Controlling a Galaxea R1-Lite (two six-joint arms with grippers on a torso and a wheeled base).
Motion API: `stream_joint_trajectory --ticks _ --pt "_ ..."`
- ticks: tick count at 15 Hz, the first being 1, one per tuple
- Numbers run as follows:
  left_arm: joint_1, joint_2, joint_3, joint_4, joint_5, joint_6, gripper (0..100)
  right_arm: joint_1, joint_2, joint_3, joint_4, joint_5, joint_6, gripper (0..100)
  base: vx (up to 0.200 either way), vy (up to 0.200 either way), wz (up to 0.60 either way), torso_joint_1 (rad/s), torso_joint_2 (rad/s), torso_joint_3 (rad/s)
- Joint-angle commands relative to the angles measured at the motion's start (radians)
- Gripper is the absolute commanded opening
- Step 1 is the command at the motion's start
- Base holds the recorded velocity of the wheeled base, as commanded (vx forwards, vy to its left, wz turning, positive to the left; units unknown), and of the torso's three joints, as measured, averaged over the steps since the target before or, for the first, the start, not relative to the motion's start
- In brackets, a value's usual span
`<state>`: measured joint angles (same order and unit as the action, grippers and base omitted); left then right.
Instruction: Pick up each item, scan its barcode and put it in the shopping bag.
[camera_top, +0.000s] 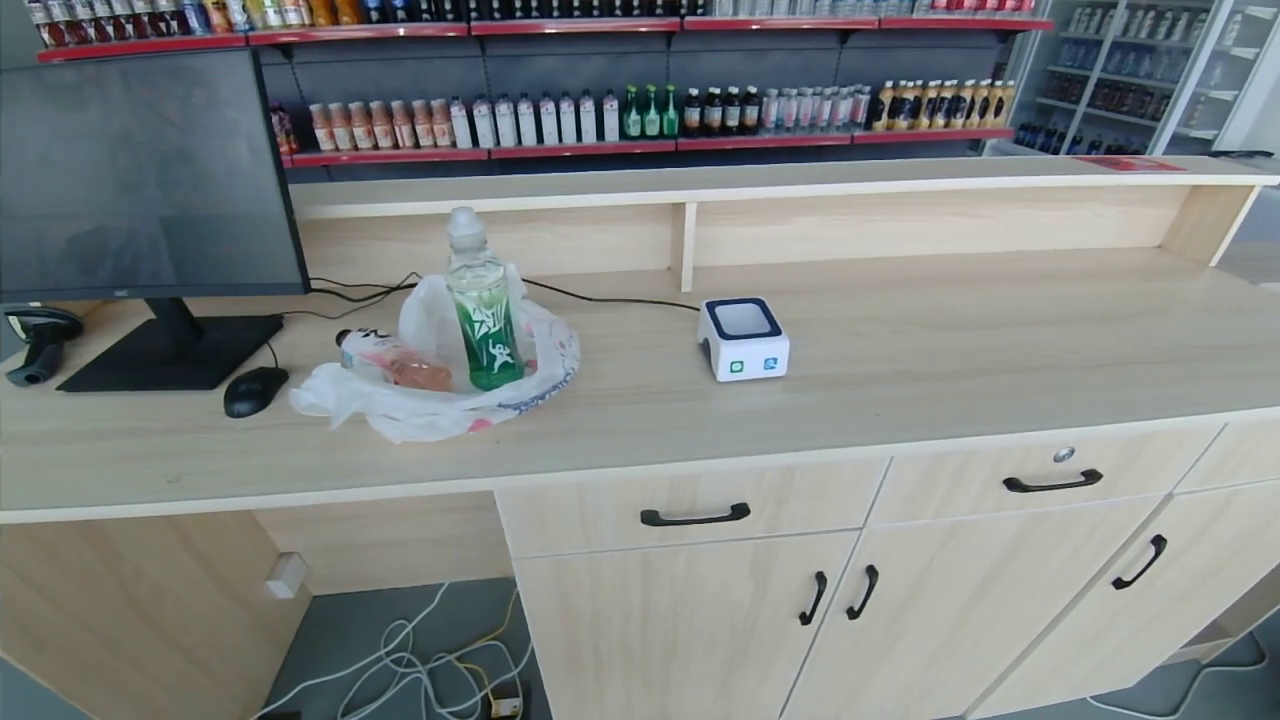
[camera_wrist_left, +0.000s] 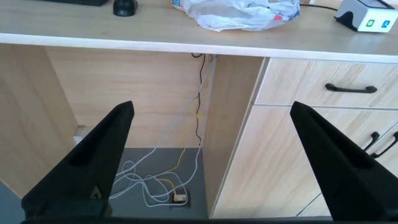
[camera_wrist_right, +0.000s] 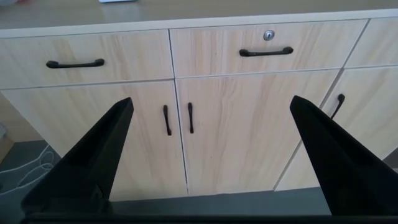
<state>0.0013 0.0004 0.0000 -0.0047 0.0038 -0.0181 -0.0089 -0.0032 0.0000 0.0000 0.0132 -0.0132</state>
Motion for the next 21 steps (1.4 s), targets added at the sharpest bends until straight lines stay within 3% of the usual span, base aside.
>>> stream_joint_trajectory --ticks 1,3,8,21 --pt "0.0 0.001 0.0 0.0 0.001 0.0 100 0.0 0.003 0.0 0.0 0.001 -0.001 100 0.0 -0.2 0.0 0.007 0.0 0.002" --pt "0.0 0.001 0.0 0.0 0.001 0.0 100 0.001 0.003 0.0 0.0 0.001 -0.002 100 0.0 -0.2 0.0 -0.002 0.0 0.0" --pt "0.0 0.001 0.0 -0.001 0.001 0.0 100 0.0 0.003 0.0 0.0 0.001 -0.001 100 0.0 0.0 0.0 0.0 0.0 0.0" --pt "0.0 0.001 0.0 -0.001 0.001 -0.003 100 0.0 0.003 0.0 0.0 0.001 0.007 100 -0.185 0.0 0.0 -0.001 0.0 0.002"
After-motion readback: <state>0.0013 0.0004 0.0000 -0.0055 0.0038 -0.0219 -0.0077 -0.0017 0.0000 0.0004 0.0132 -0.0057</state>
